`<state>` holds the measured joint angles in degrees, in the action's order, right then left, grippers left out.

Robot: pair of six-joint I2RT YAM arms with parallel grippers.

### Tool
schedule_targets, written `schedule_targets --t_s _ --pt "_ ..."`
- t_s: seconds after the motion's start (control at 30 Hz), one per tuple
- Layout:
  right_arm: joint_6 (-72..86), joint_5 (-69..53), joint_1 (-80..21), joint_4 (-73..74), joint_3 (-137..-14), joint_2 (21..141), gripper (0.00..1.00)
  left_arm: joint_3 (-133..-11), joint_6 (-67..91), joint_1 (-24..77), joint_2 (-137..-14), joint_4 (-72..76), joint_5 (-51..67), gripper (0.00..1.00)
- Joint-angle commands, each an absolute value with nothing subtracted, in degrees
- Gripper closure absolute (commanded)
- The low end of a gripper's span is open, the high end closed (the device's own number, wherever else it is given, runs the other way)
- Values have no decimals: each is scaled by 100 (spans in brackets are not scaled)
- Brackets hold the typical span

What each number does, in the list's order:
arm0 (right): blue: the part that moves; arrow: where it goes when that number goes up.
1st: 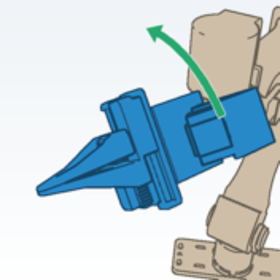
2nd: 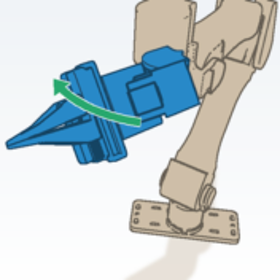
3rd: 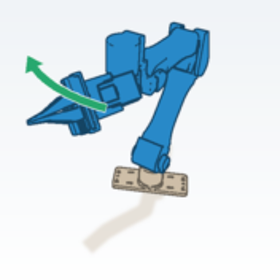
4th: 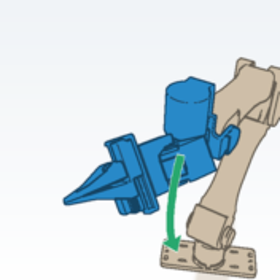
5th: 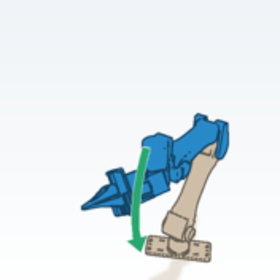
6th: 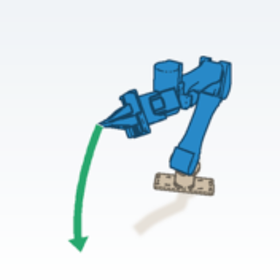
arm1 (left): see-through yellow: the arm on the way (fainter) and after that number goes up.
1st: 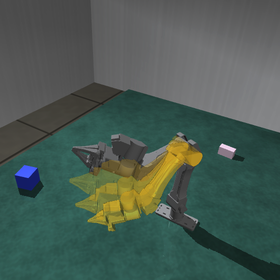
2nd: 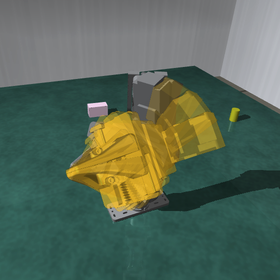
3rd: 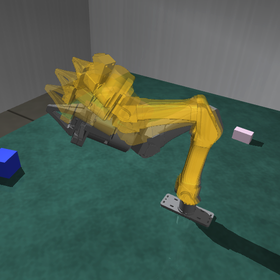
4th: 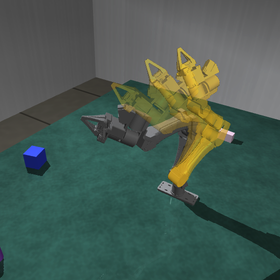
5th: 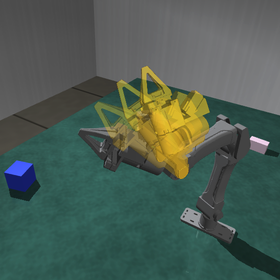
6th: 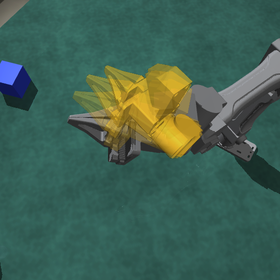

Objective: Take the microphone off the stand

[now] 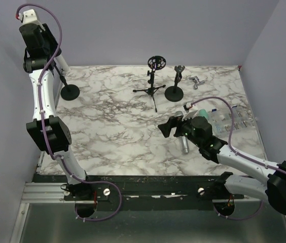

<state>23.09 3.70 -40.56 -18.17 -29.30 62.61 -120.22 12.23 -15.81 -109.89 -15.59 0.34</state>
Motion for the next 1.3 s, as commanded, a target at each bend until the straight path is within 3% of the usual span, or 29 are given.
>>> schedule_targets --t_s 0.0,0.17,0.53,0.97,1.27 --pt "2247 471 -4091 -1866 -3001 6065 0 -11638 1238 -1341 -10013 -1983 -234 83" --pt "2306 300 -4096 -1738 -3128 5979 0 -10671 1507 -872 -8962 -2659 -341 100" --pt "2320 36 -4093 -1588 -3393 6270 0 -8246 1682 611 -6720 -3088 -777 100" --pt "2676 -544 -4096 -1486 -3676 6514 0 -8520 1764 1907 -5708 -4240 -1252 100" --pt "3147 -590 -4296 -1513 -3642 6456 0 -8847 2159 2397 -5525 -4611 -855 100"
